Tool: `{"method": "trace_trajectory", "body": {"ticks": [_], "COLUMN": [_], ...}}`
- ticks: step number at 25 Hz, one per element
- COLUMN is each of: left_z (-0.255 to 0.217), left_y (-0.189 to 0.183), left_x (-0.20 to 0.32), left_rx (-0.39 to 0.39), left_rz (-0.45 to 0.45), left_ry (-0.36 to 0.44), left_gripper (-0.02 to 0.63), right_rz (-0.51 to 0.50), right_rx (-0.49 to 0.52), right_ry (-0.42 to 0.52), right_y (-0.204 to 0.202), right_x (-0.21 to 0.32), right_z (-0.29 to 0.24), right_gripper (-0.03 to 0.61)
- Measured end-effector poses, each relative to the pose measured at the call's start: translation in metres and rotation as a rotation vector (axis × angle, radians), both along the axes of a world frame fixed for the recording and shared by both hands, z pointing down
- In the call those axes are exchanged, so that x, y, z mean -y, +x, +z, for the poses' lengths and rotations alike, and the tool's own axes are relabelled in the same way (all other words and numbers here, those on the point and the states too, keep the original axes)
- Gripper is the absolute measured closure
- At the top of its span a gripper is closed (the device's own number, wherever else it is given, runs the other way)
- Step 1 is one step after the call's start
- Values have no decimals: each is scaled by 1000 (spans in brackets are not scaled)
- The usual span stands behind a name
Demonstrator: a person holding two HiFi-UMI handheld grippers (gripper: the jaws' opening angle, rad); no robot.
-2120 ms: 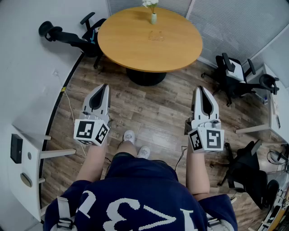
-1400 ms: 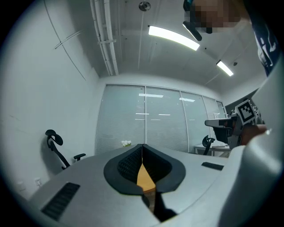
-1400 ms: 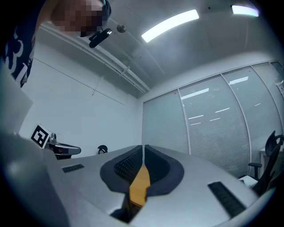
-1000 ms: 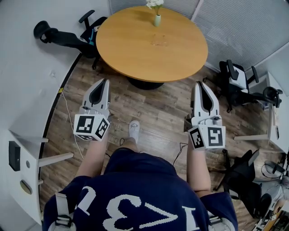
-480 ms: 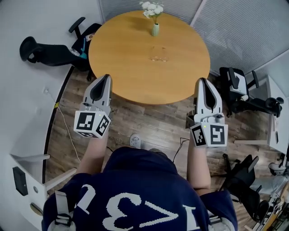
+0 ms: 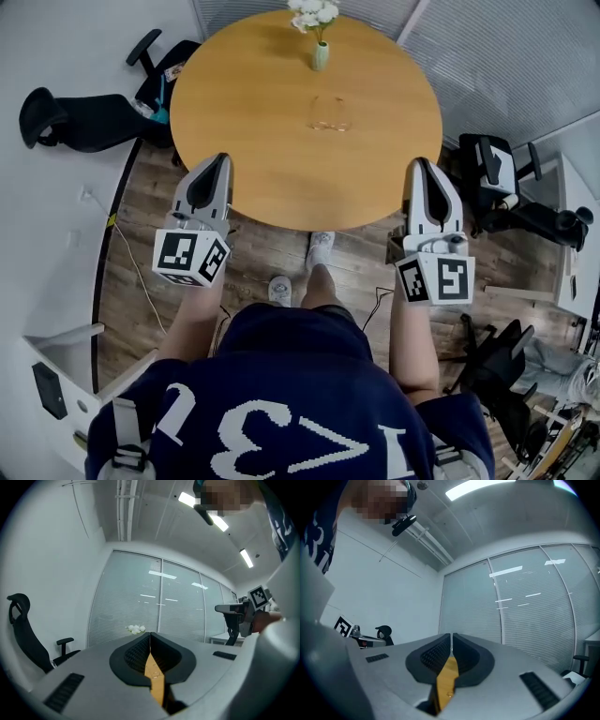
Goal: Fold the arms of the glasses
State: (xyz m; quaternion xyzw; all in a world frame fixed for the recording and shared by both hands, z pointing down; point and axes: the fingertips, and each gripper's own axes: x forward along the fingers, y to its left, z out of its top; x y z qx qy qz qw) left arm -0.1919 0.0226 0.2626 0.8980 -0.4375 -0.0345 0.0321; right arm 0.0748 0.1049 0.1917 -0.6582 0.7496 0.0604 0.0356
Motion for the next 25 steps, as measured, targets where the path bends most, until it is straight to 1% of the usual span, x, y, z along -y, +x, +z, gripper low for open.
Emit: {"method": "trace_trajectory", "body": {"ticks": [4,8,11,15,19,25], "left_z": [2,-6,-12,-13,-8,16], "left_y": [10,18,30,52,75,98], "left_x": [30,67,98,135,163,189], "left_rx": [-1,1,0,-1,22,36], "left_rz": [-28,-76,-115,-154,-151,-131], "left_ry": [2,17,29,30,34,-21], "left_gripper": [598,598,598,598,598,598], "right_rz": [-45,-108,-147,-190,-222,-216], "right_rx": [1,-9,-11,-3,29,70], "right_ry": [11,21,33,25,9,-49], "right_y": [8,16,30,56,77,96], "right_x": [43,96,137,185,224,258], "right_z": [1,-6,-14,-13,-5,24], "right_gripper": [541,541,541,541,541,541]}}
